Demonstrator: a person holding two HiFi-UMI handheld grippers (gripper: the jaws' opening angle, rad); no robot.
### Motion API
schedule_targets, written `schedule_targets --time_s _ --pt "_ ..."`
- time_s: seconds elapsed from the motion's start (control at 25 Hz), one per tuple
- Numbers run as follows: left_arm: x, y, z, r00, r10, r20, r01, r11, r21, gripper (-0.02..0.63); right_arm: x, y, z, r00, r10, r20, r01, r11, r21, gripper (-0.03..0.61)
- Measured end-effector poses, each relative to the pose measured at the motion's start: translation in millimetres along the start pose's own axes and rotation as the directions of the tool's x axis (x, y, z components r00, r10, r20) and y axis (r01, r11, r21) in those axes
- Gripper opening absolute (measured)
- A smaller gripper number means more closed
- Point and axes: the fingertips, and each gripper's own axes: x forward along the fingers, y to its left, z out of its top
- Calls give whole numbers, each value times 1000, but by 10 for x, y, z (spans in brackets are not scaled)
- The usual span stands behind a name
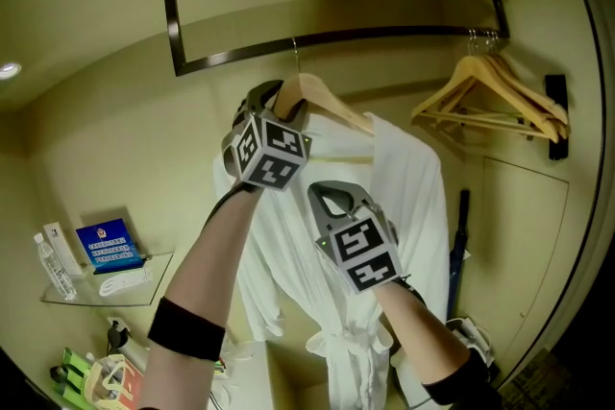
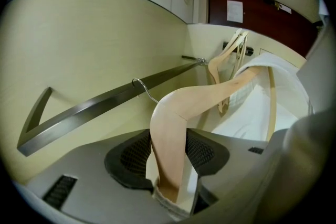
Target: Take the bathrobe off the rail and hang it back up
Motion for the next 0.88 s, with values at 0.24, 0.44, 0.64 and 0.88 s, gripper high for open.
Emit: schedule_targets --time_s 0.24,0.44,0.64,0.88 --pt "-4 41 -9 999 35 9 -34 999 -30 200 -51 -60 -35 1000 -7 -3 7 1000 3 23" --pt "-49 185 90 996 80 35 -78 996 -46 199 -95 -71 -64 1000 -5 -1 5 1000 9 23" --pt "-148 279 218 996 83 43 -81 996 -41 198 -125 -55 -82 1000 -8 -3 8 1000 25 23" --pt "-391 158 117 997 62 34 -60 997 -49 198 -276 81 -99 1000 -2 -11 2 1000 27 23"
